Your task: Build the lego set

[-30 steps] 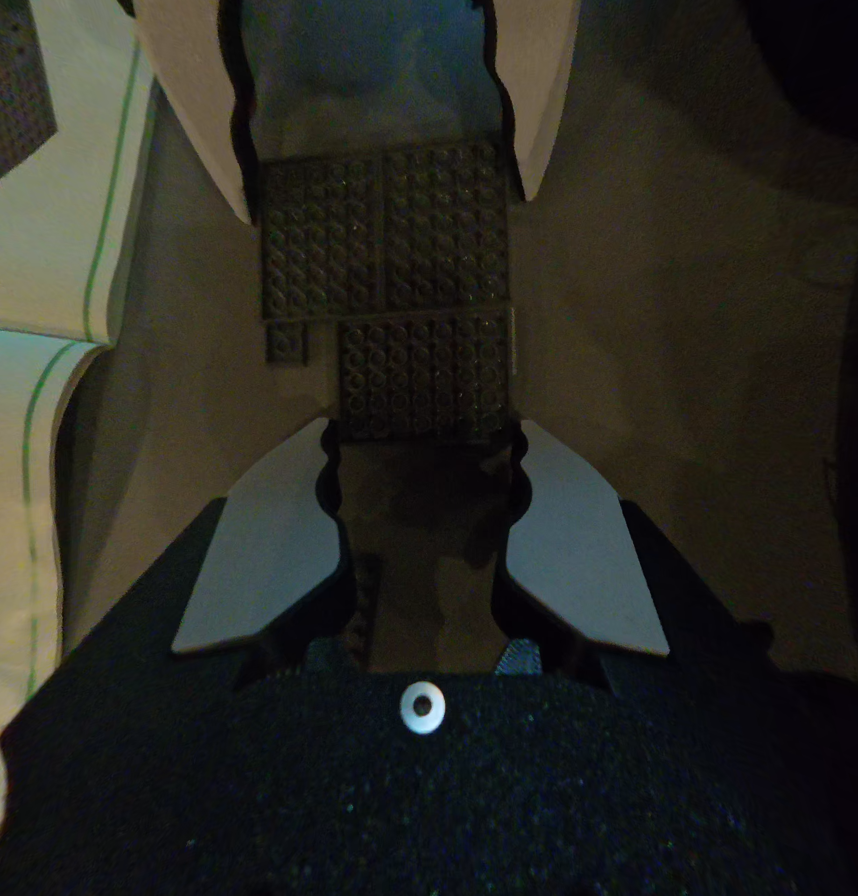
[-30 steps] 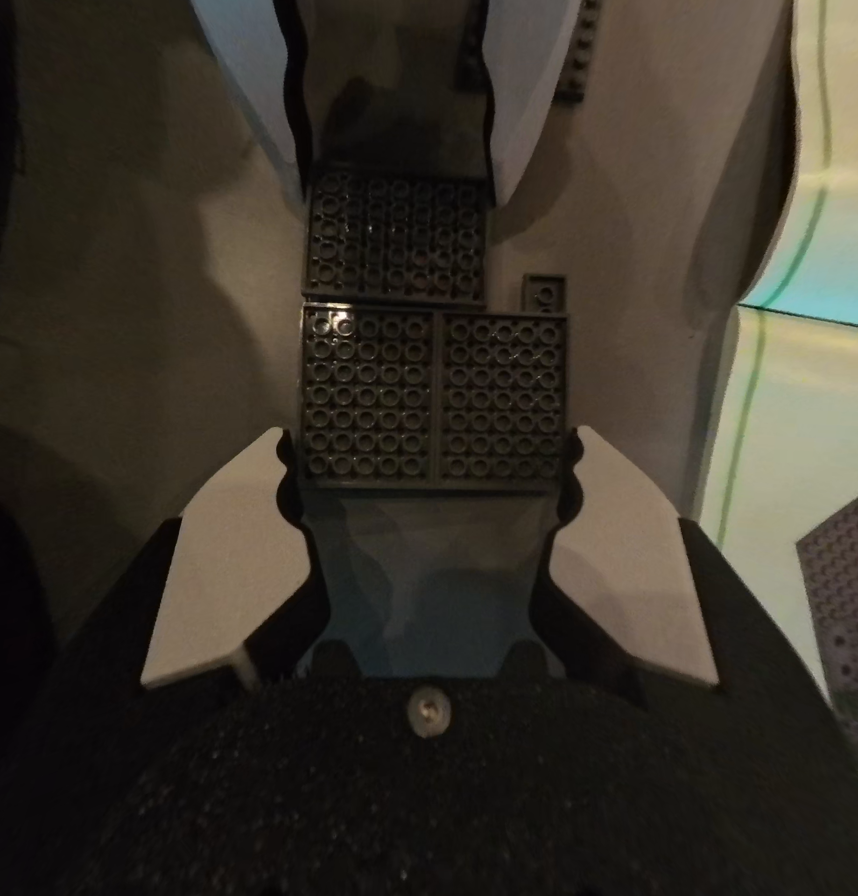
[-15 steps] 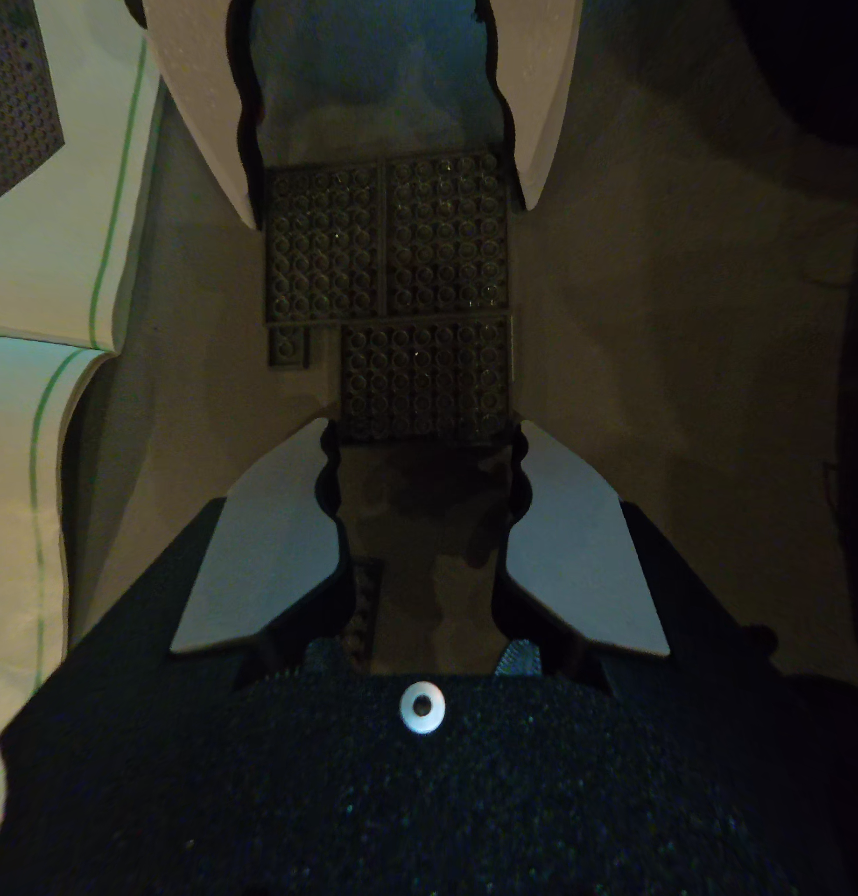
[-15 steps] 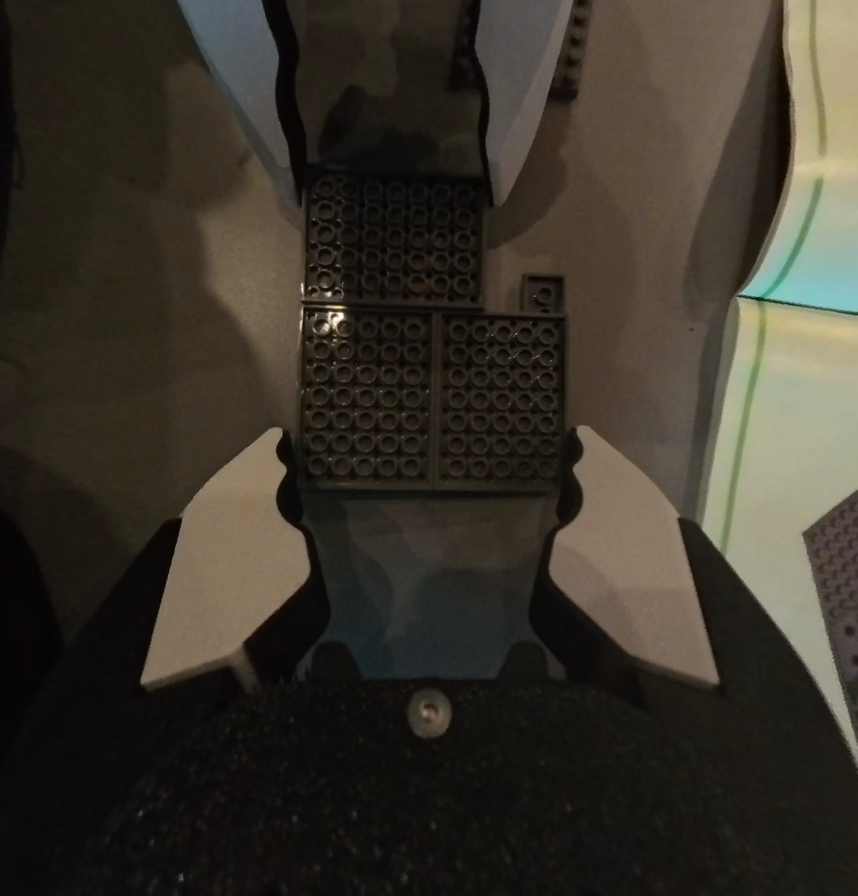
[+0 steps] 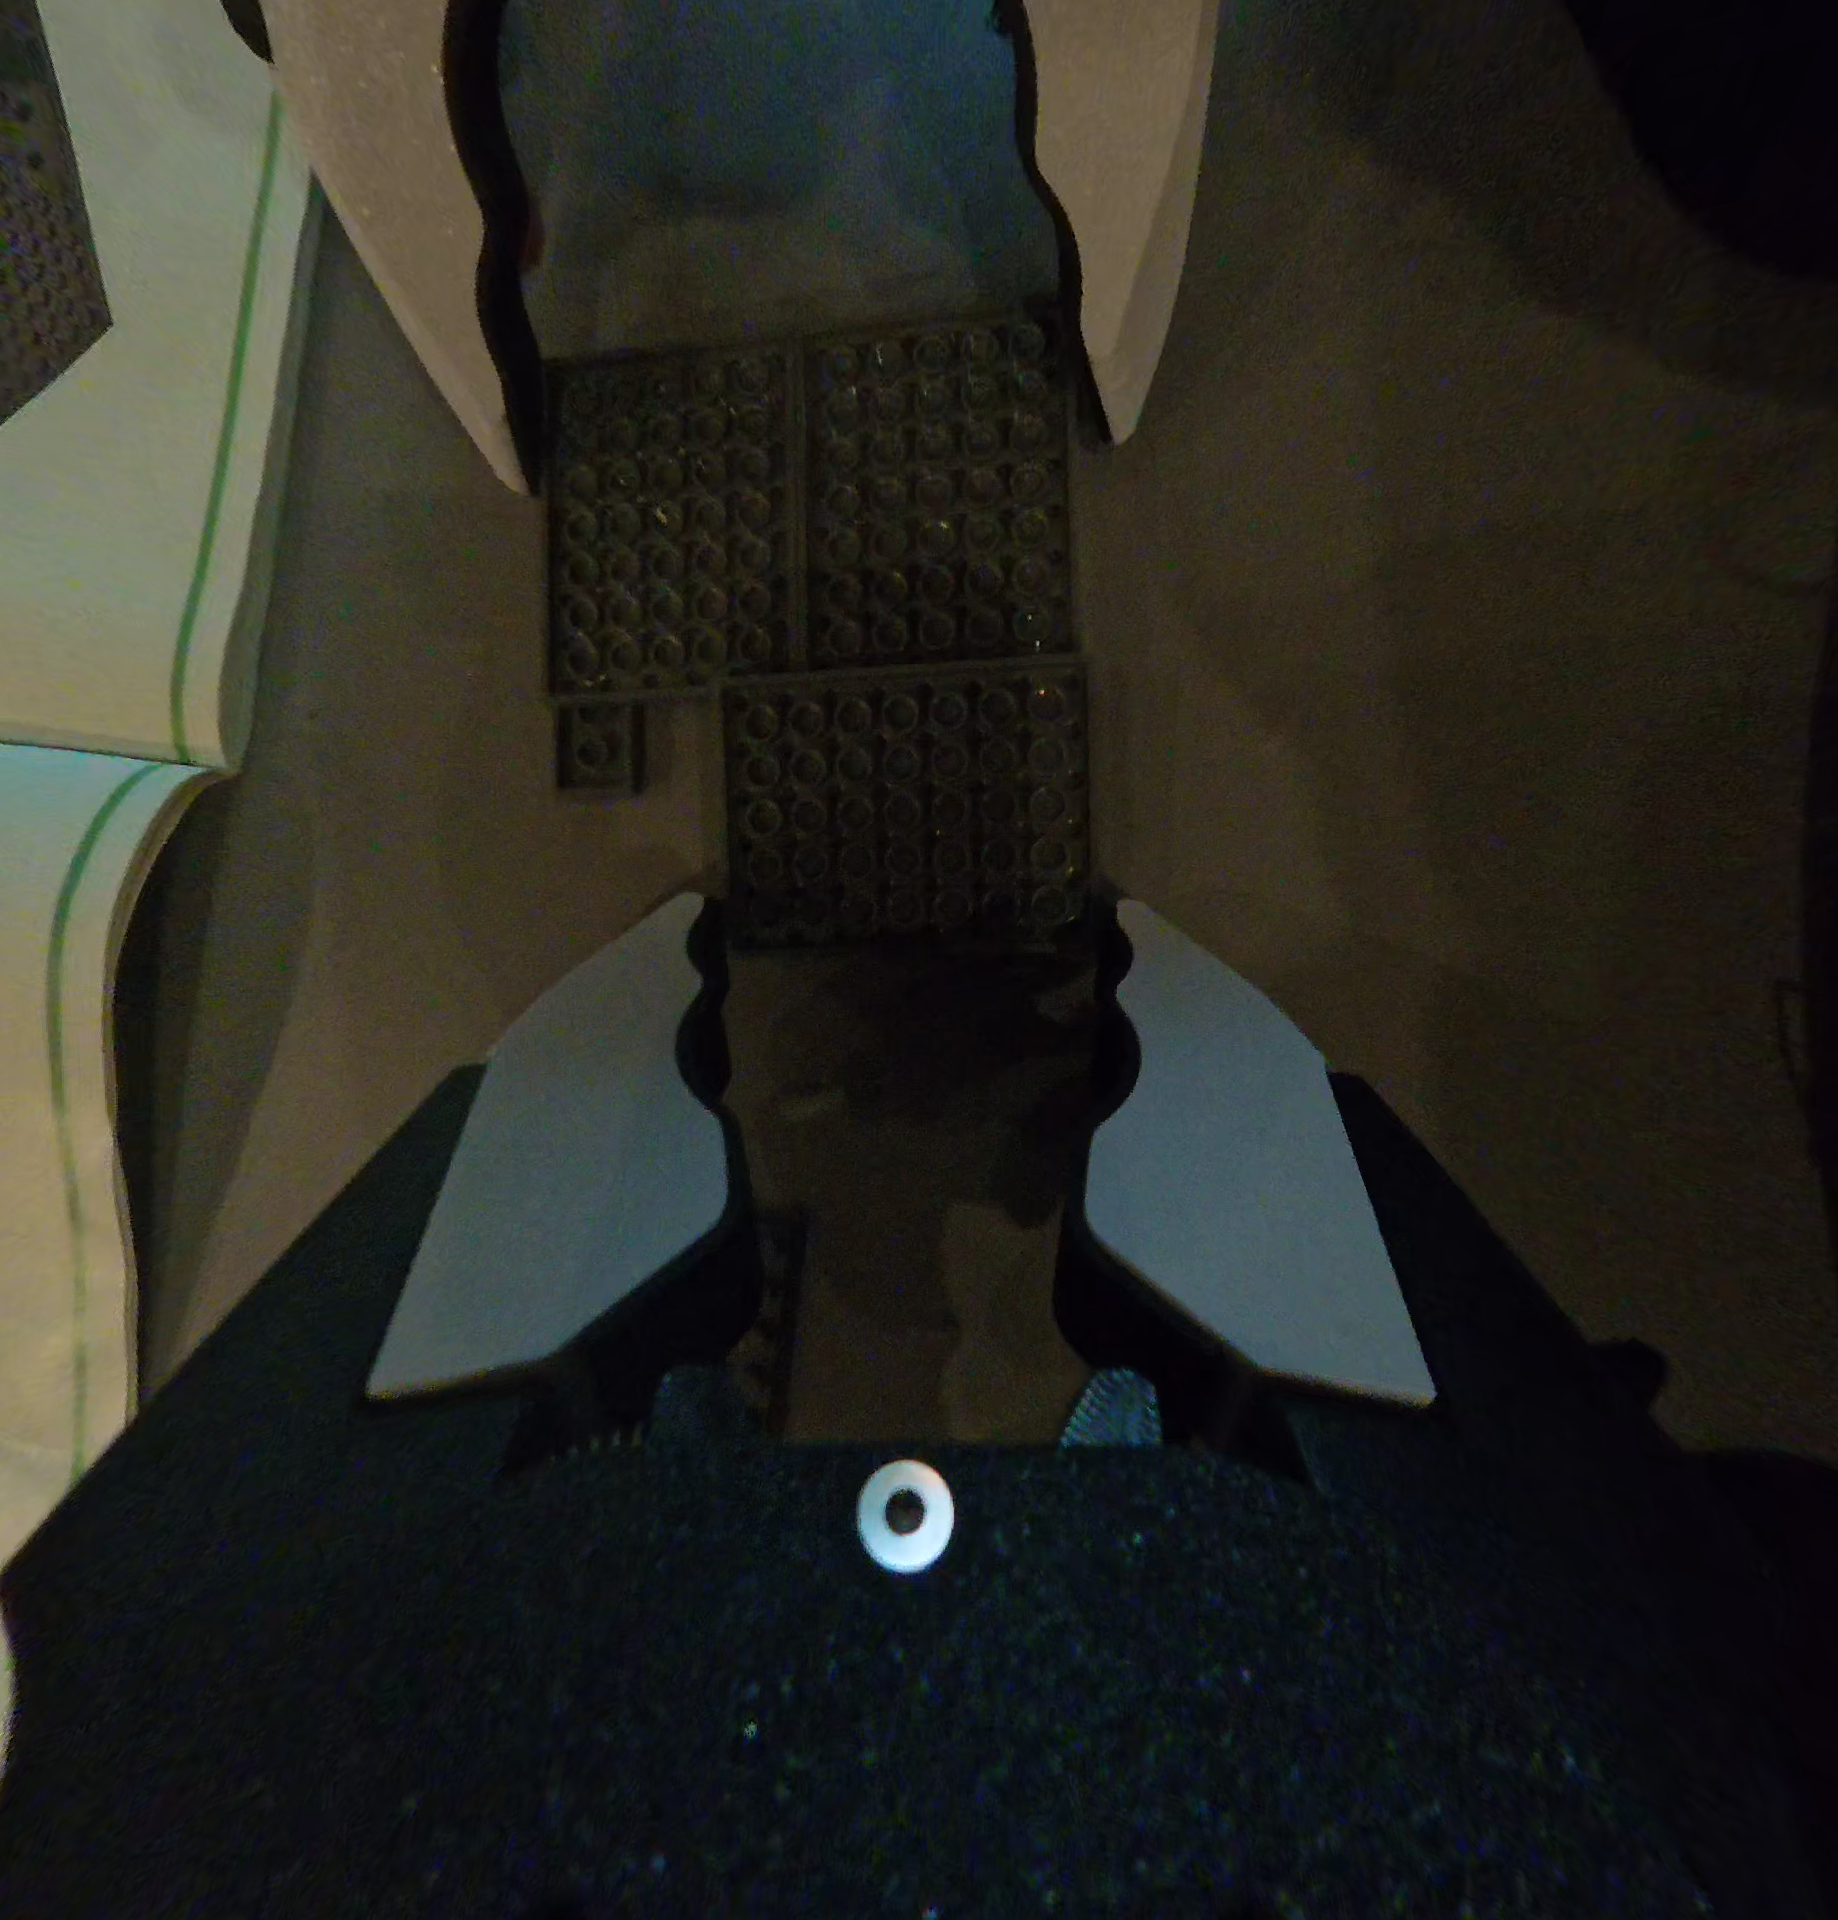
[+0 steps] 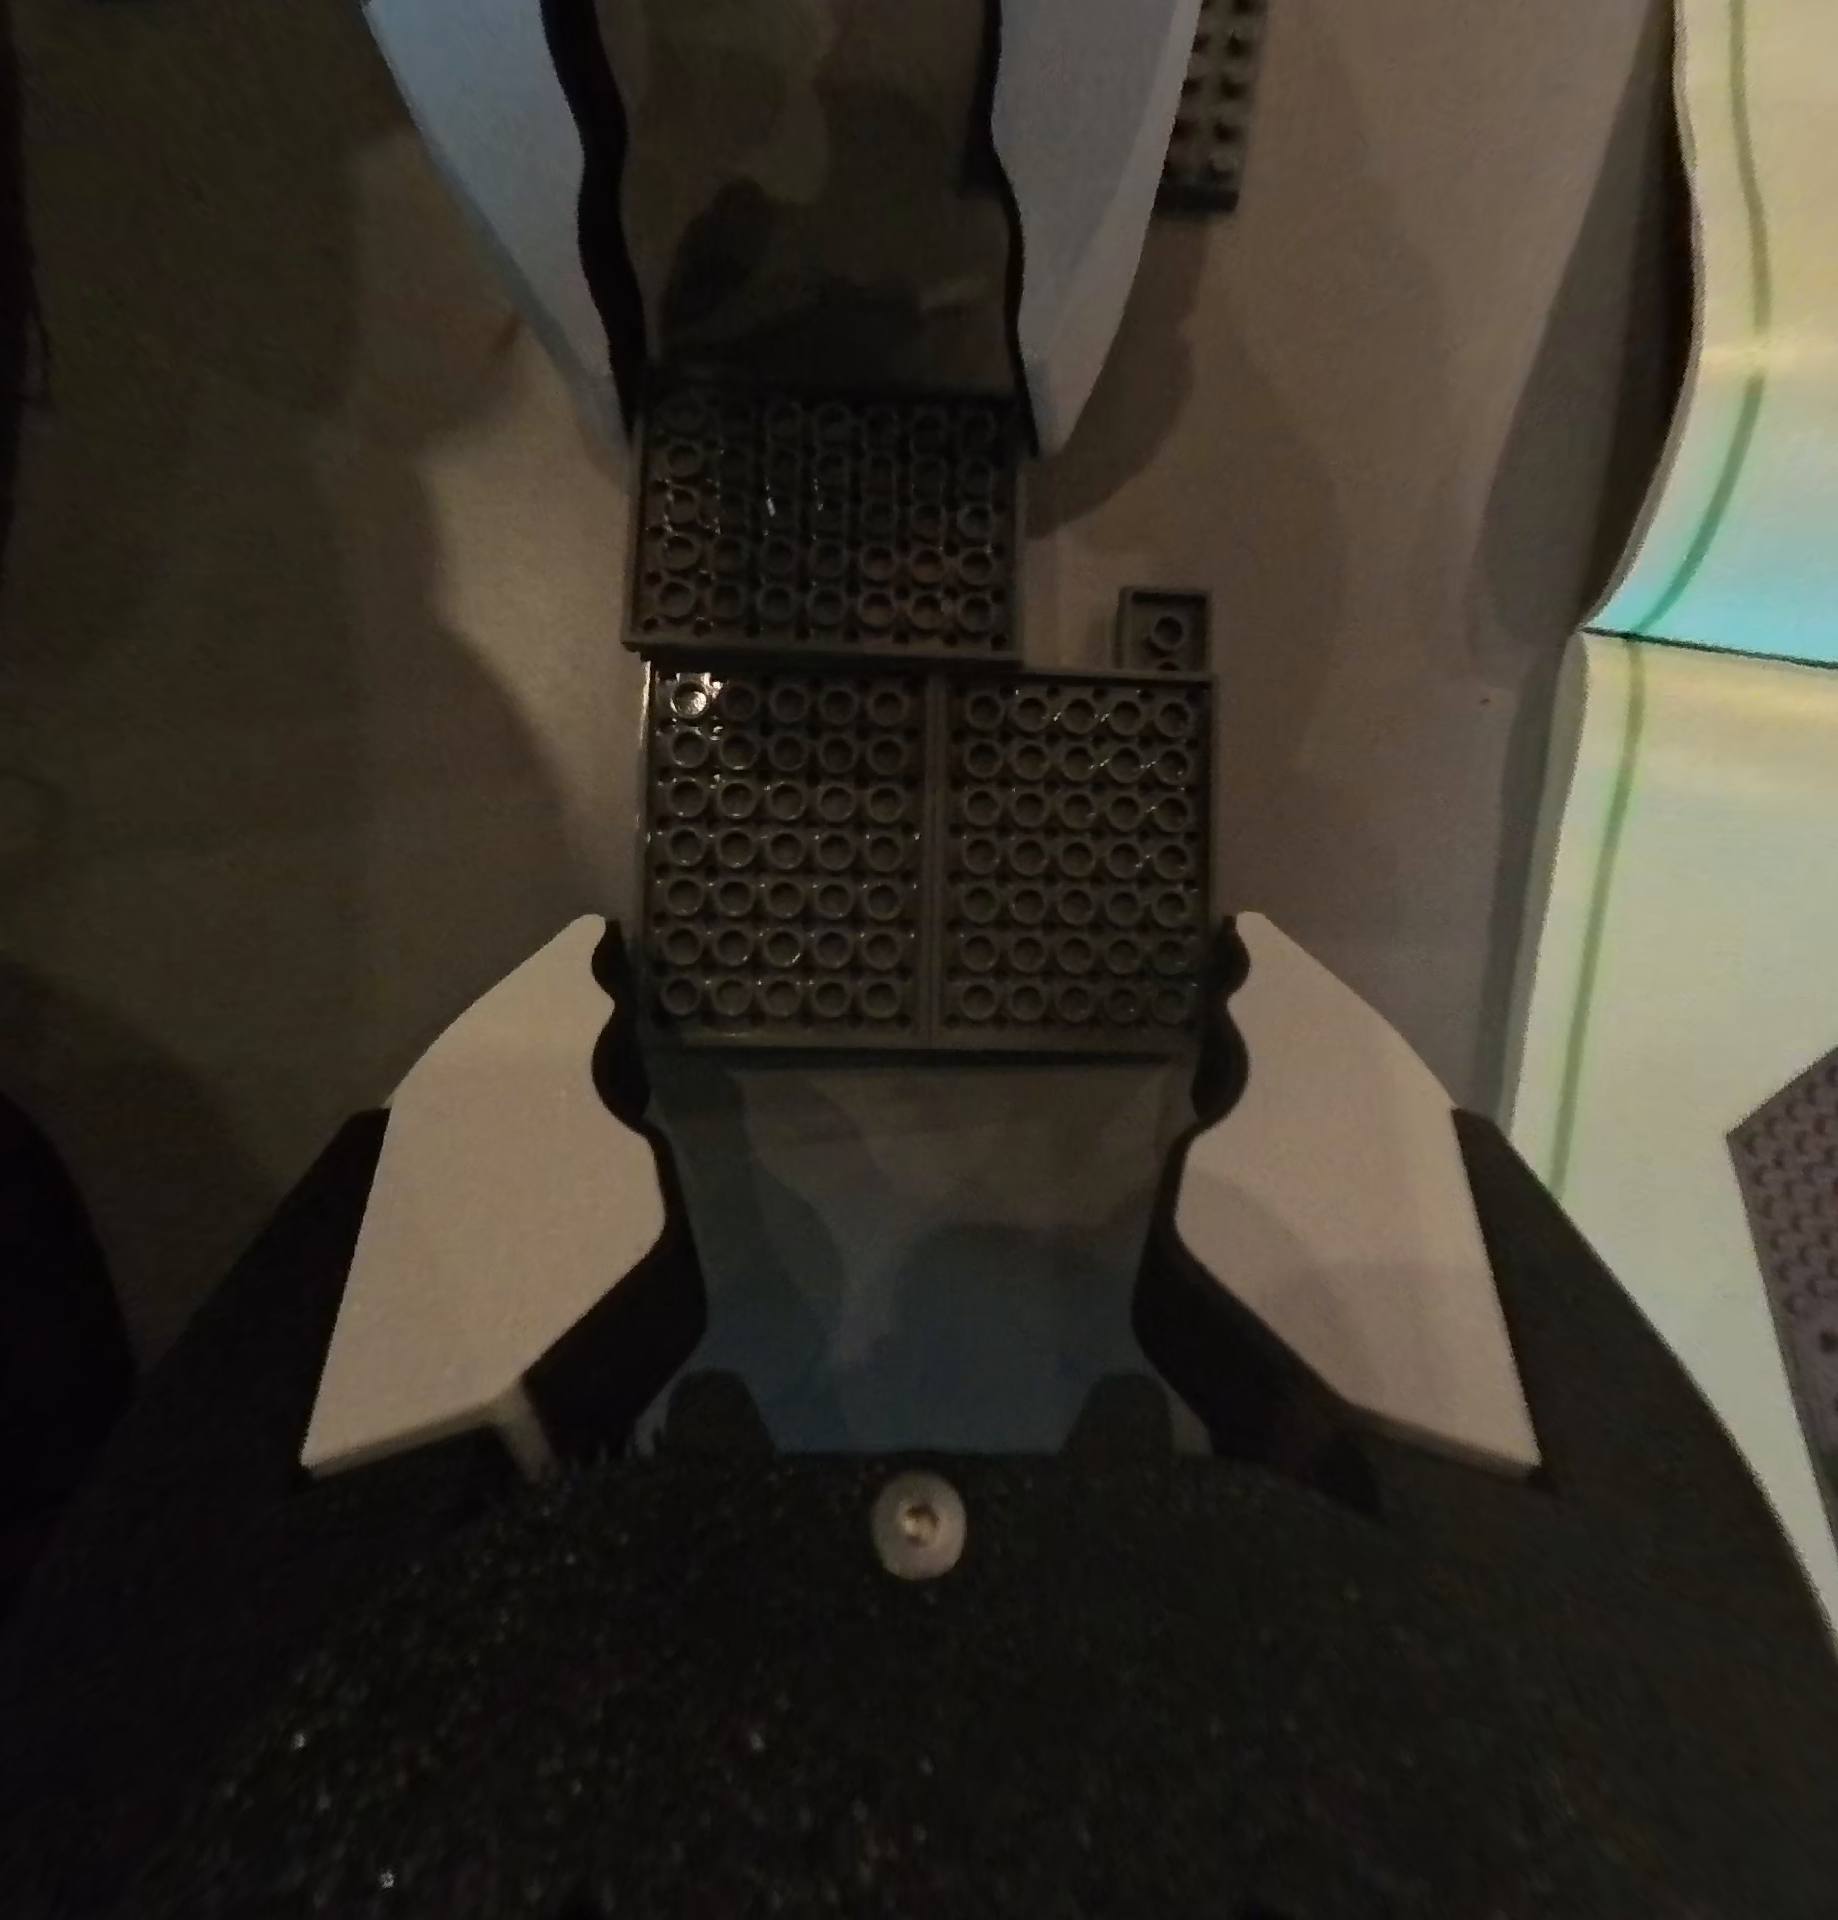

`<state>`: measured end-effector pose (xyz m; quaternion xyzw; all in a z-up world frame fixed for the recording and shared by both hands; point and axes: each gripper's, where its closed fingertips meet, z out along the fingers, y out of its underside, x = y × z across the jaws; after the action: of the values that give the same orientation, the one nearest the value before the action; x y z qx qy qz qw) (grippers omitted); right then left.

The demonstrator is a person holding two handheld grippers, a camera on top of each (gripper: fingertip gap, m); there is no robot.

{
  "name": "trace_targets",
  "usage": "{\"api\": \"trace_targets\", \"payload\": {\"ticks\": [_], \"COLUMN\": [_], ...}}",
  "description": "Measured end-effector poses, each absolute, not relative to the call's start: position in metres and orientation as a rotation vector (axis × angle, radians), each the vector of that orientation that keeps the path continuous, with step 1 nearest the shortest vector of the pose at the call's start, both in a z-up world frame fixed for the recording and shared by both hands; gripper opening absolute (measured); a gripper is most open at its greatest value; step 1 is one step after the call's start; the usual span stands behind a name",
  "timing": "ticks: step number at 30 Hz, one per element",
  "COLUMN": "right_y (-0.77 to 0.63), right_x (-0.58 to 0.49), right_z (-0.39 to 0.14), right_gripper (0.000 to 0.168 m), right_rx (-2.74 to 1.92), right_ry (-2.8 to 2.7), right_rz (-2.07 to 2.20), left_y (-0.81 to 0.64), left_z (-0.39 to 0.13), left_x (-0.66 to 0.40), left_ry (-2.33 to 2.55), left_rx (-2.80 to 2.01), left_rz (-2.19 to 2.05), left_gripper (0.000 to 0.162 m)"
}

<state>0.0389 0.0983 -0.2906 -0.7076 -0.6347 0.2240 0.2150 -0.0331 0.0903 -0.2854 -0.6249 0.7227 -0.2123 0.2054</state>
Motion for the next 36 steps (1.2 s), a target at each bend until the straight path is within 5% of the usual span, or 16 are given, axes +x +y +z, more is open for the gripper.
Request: {"api": "trace_targets", "payload": {"ticks": [36], "right_y": [0.097], "right_x": [0.039], "right_z": [-0.29], "right_gripper": [0.105], "right_rx": [-1.979], "right_ry": [-1.746], "right_rz": [0.624], "left_y": [0.091], "left_z": [-0.275], "left_x": [-0.036], "left_ry": [1.972], "left_rx": [-1.725], "left_rz": [-0.569], "left_gripper": [0.072]}}
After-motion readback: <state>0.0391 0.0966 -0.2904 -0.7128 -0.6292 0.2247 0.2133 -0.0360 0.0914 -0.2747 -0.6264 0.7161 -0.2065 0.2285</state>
